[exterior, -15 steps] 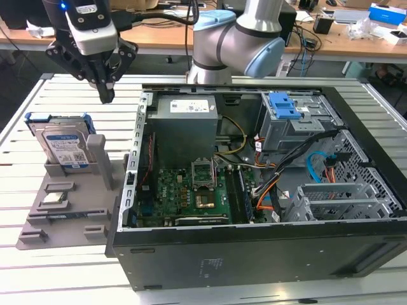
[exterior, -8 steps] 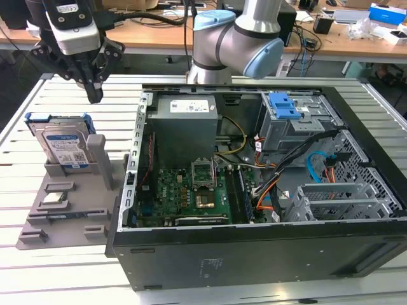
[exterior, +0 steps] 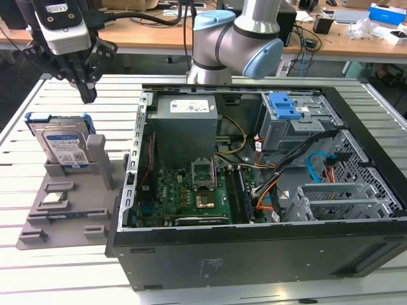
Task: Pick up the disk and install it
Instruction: 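Reach for the disk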
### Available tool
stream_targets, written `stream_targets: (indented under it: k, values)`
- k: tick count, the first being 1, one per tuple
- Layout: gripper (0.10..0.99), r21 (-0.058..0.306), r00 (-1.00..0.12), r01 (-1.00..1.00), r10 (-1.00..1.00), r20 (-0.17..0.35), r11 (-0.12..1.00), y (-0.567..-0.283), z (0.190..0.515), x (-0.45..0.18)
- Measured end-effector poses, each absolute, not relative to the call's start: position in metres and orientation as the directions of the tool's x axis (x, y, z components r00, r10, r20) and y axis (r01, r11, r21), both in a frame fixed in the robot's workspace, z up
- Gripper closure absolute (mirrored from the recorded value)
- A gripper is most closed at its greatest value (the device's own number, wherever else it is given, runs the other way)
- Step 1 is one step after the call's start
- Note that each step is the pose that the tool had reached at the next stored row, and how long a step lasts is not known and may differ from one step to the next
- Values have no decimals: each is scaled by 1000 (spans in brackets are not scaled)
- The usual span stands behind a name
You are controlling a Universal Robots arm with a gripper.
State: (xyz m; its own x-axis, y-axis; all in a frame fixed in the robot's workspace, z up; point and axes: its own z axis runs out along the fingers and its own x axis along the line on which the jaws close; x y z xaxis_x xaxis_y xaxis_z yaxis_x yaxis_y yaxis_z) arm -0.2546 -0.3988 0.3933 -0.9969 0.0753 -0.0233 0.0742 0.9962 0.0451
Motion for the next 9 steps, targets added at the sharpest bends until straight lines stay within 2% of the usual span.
stream_targets:
  k: [9]
  values:
    - [980,45,-997,74,75,-23,996,-399,393,-271]
